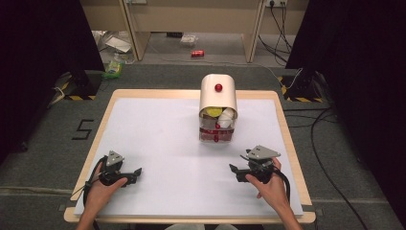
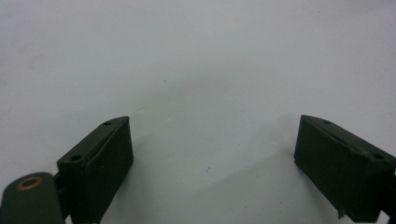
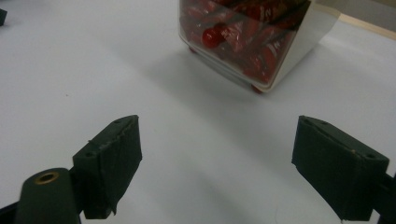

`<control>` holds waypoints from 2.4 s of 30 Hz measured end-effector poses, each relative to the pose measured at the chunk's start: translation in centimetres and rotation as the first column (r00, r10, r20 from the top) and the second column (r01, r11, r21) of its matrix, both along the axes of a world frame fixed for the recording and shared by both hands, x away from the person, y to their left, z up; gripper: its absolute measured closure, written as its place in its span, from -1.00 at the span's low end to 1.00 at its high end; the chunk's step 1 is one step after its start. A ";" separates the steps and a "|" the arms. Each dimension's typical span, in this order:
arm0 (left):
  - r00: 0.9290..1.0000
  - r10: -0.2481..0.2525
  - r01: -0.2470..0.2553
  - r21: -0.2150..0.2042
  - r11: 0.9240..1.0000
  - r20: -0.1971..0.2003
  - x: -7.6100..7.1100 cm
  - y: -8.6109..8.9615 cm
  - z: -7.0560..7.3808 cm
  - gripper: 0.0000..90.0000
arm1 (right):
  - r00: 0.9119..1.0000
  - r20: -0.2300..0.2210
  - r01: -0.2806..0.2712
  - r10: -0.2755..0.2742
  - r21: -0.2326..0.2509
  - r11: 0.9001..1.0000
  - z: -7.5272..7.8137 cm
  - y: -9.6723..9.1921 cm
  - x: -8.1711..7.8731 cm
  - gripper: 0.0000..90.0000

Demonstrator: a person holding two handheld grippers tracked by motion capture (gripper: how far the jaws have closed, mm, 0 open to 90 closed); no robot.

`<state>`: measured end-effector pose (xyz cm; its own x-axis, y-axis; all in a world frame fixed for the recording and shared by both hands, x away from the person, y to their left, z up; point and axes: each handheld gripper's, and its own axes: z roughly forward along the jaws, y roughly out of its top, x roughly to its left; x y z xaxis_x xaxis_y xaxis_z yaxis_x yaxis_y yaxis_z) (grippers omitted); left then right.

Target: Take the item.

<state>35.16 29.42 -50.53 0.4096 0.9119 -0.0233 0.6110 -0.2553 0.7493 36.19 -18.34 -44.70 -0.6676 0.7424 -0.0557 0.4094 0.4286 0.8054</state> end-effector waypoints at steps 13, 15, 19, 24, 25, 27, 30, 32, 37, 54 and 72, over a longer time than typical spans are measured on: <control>1.000 0.000 0.000 -0.001 1.000 0.000 0.0 0.0 0.0 -0.76 | 0.998 0.046 -0.038 0.037 0.012 0.999 2.6 2.2 1.3 -0.62; 1.000 0.000 0.000 -0.001 1.000 0.000 0.0 0.0 0.0 -0.76 | 0.998 0.058 -0.041 0.040 0.017 0.999 3.1 2.5 1.5 -0.62; 1.000 0.000 0.000 -0.001 1.000 0.000 0.0 0.0 0.0 -0.76 | 0.996 0.078 -0.056 0.053 0.026 0.998 4.1 3.1 1.7 -0.62; 1.000 0.000 0.000 -0.001 1.000 0.001 0.0 0.0 0.0 -0.76 | 0.993 0.098 -0.068 0.064 0.037 0.997 5.2 3.7 2.0 -0.61; 1.000 0.000 0.000 -0.001 1.000 0.001 0.0 0.0 0.0 -0.76 | 0.993 0.100 -0.070 0.066 0.038 0.997 5.3 3.7 2.0 -0.61; 1.000 0.000 0.000 -0.001 1.000 0.000 0.0 0.0 0.0 -0.76 | 0.992 0.107 -0.070 0.065 0.048 0.996 5.7 4.0 2.1 -0.61; 1.000 0.000 0.000 -0.001 1.000 0.000 0.0 0.0 0.0 -0.76 | 0.991 0.117 -0.076 0.069 0.050 0.996 6.3 4.3 2.2 -0.61; 1.000 0.000 0.000 -0.002 1.000 0.001 0.0 0.0 0.0 -0.76 | 0.990 0.121 -0.079 0.072 0.048 0.996 6.6 4.6 2.3 -0.61; 1.000 0.000 0.000 -0.002 1.000 0.001 0.0 0.0 0.0 -0.76 | 0.989 0.132 -0.079 0.073 0.040 0.996 7.2 5.5 2.8 -0.61; 1.000 0.000 0.000 -0.001 1.000 0.000 0.0 0.0 0.0 -0.76 | 0.983 0.173 -0.071 0.065 0.029 0.997 7.9 7.0 5.1 -0.61; 1.000 0.000 0.000 -0.001 1.000 0.000 0.0 0.0 0.0 -0.76 | 0.984 0.166 -0.065 0.061 0.017 0.998 7.1 7.4 7.1 -0.63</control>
